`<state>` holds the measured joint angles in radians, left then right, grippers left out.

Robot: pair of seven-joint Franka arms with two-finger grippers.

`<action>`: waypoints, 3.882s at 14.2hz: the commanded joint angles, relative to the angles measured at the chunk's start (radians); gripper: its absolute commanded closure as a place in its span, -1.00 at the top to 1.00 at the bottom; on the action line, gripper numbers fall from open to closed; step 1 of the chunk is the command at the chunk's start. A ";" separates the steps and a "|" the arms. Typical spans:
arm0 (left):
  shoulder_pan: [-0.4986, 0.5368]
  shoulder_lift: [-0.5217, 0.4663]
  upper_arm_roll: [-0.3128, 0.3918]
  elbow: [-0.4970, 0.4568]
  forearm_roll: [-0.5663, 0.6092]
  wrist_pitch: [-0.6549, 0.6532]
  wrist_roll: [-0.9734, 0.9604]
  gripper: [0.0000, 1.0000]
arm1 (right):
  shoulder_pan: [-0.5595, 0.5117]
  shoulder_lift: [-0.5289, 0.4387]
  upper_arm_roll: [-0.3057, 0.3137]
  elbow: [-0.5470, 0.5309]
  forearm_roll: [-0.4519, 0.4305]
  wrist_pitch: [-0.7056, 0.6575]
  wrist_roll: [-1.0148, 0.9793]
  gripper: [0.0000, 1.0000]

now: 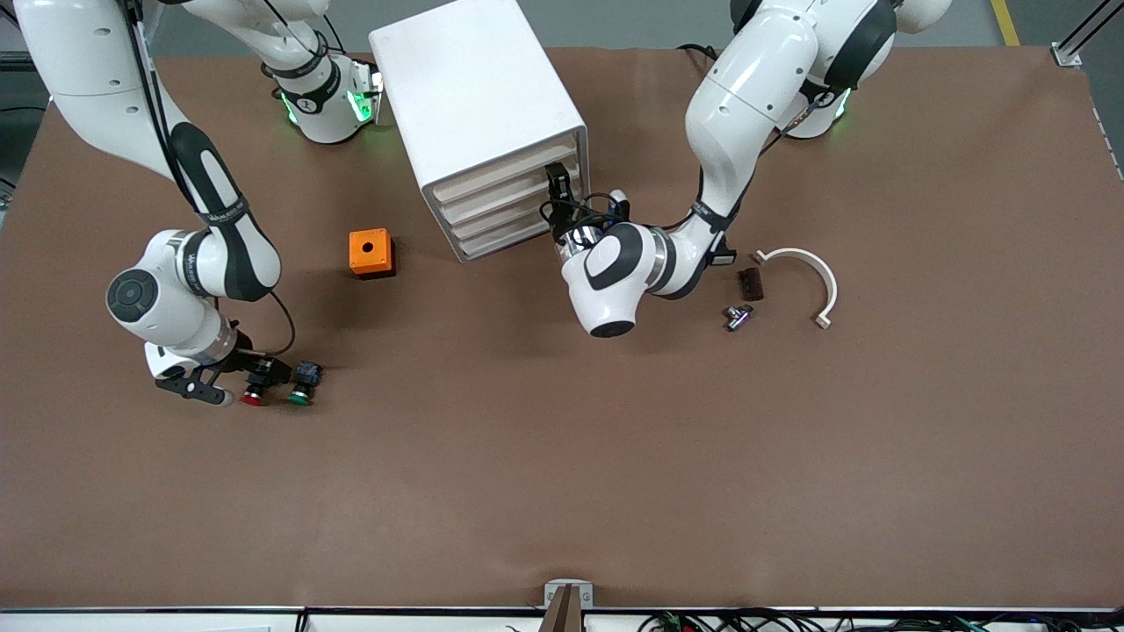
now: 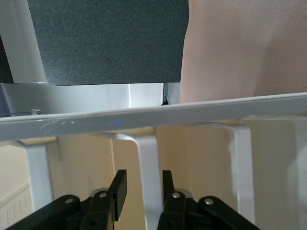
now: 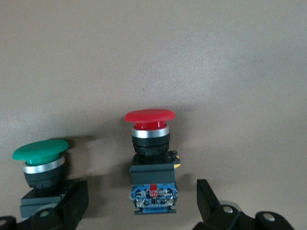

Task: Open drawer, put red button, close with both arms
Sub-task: 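Close the right gripper on the red mushroom button, then pull the drawer open with the left gripper, then lift the red button with the right gripper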

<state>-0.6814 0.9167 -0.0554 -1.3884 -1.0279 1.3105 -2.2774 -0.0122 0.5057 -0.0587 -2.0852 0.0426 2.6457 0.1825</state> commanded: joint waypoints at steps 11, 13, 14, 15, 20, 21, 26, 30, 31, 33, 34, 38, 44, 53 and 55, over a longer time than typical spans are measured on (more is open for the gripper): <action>0.008 0.024 0.015 0.020 -0.021 -0.014 -0.016 -0.88 | -0.005 -0.001 -0.003 -0.013 0.019 0.025 0.002 1.00; 0.019 0.022 0.019 0.020 -0.024 -0.014 -0.017 -0.88 | -0.006 0.005 -0.003 -0.010 0.019 0.042 0.002 1.00; 0.032 0.021 0.026 0.022 -0.024 -0.013 -0.019 -0.88 | -0.005 0.014 -0.004 -0.010 0.019 0.059 0.002 1.00; 0.039 0.021 0.034 0.023 -0.024 -0.005 -0.019 -0.88 | -0.005 0.020 -0.003 -0.010 0.019 0.065 0.002 1.00; 0.077 0.016 0.071 0.051 -0.040 0.039 -0.019 -0.87 | -0.008 0.022 -0.004 -0.009 0.019 0.065 0.000 1.00; 0.091 0.014 0.077 0.051 -0.041 0.042 -0.019 -0.86 | -0.008 0.022 -0.004 -0.009 0.019 0.063 0.000 1.00; 0.129 0.010 0.078 0.052 -0.043 0.044 -0.017 -0.85 | -0.006 0.022 -0.004 -0.006 0.017 0.053 0.005 1.00; 0.155 0.013 0.077 0.061 -0.046 0.064 -0.016 -0.83 | -0.005 0.022 -0.004 -0.004 0.017 0.049 0.000 1.00; 0.155 0.013 0.077 0.062 -0.047 0.064 -0.014 -0.82 | -0.005 0.022 -0.004 -0.004 0.017 0.048 -0.002 0.86; 0.166 0.016 0.077 0.062 -0.047 0.067 -0.011 -0.77 | -0.005 0.021 -0.004 -0.001 0.017 0.028 -0.006 0.11; 0.167 0.016 0.078 0.062 -0.047 0.075 -0.010 -0.77 | -0.005 0.020 -0.004 0.005 0.017 0.013 -0.005 -0.26; 0.186 0.016 0.078 0.062 -0.047 0.087 -0.010 -0.73 | -0.003 0.019 -0.004 0.016 0.017 -0.030 0.002 -1.00; 0.195 0.016 0.078 0.062 -0.047 0.087 -0.011 -0.68 | -0.003 0.011 -0.004 0.071 0.017 -0.133 0.002 -1.00; 0.194 0.011 0.078 0.084 -0.046 0.088 0.071 1.00 | 0.006 -0.140 -0.003 0.200 0.019 -0.519 0.032 -1.00; 0.195 0.010 0.080 0.097 -0.044 0.087 0.110 1.00 | 0.029 -0.200 0.007 0.240 0.019 -0.643 0.124 -1.00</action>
<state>-0.4820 0.9277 0.0118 -1.3159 -1.0622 1.3997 -2.2014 -0.0073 0.3771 -0.0615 -1.8657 0.0497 2.1025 0.2296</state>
